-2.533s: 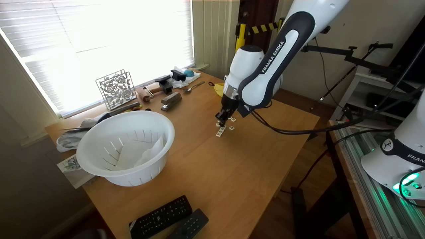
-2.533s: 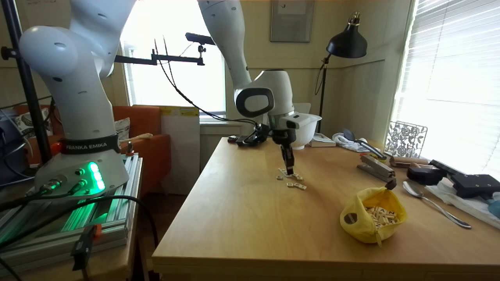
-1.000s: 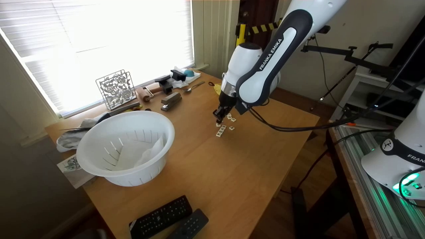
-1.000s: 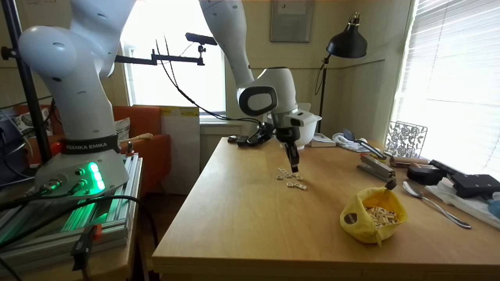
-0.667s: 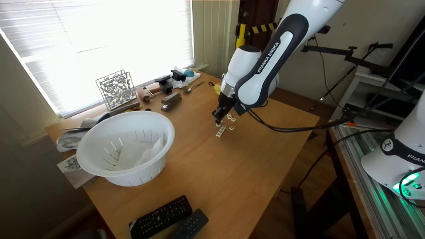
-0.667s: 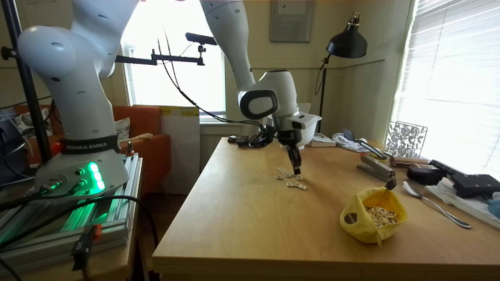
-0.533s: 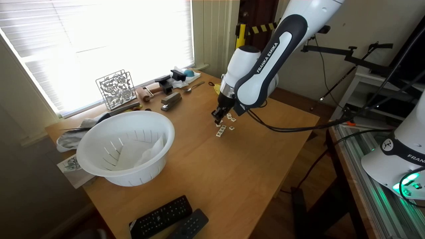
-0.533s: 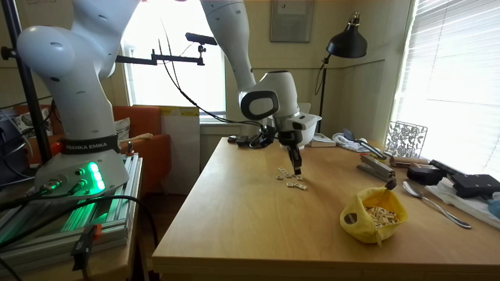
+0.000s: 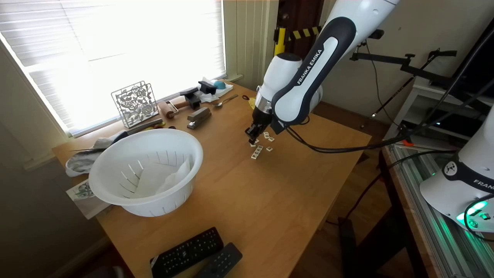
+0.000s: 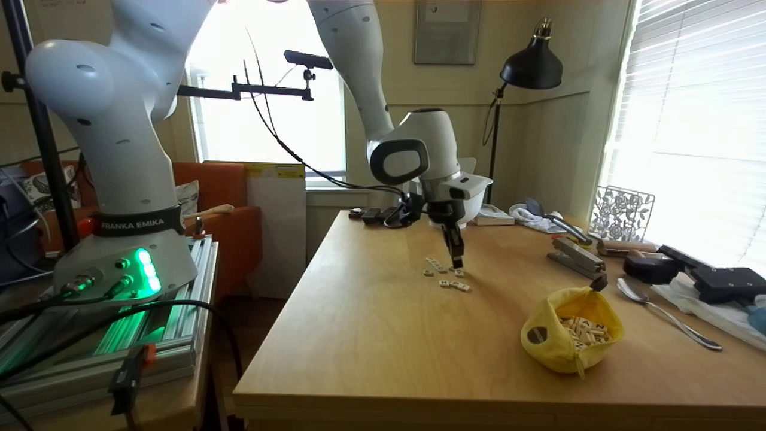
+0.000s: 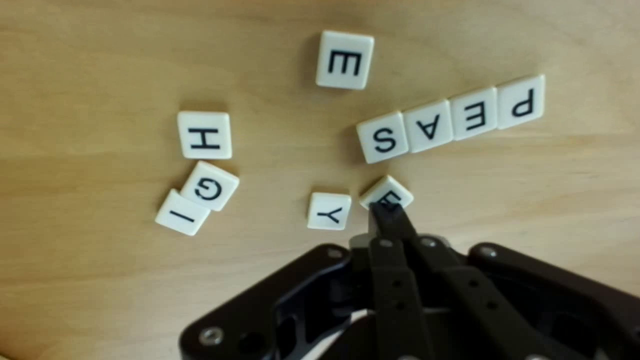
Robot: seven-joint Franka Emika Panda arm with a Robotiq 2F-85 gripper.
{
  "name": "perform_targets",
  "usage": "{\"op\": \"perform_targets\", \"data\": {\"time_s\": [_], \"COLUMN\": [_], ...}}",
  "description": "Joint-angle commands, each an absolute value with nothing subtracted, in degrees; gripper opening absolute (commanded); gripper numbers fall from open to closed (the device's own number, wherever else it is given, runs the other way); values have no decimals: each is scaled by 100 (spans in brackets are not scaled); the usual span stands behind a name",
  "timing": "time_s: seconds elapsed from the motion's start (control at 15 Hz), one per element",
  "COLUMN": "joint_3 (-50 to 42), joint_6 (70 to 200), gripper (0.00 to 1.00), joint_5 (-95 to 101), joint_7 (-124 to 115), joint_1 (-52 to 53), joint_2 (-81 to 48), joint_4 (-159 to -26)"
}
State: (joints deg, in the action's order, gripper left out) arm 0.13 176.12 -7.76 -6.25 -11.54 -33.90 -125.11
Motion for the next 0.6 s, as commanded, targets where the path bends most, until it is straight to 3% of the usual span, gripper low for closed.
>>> {"op": "perform_targets", "data": {"time_s": [0.0, 0.53], "joint_3": [-254, -959], "joint_6": [17573, 17386], "gripper": [0, 0], "joint_5": [-734, -579], "joint_7": [-552, -568], "joint_1": [-1039, -804], "joint_2": [-3577, -3484], "joint_4": [-12384, -12480]}}
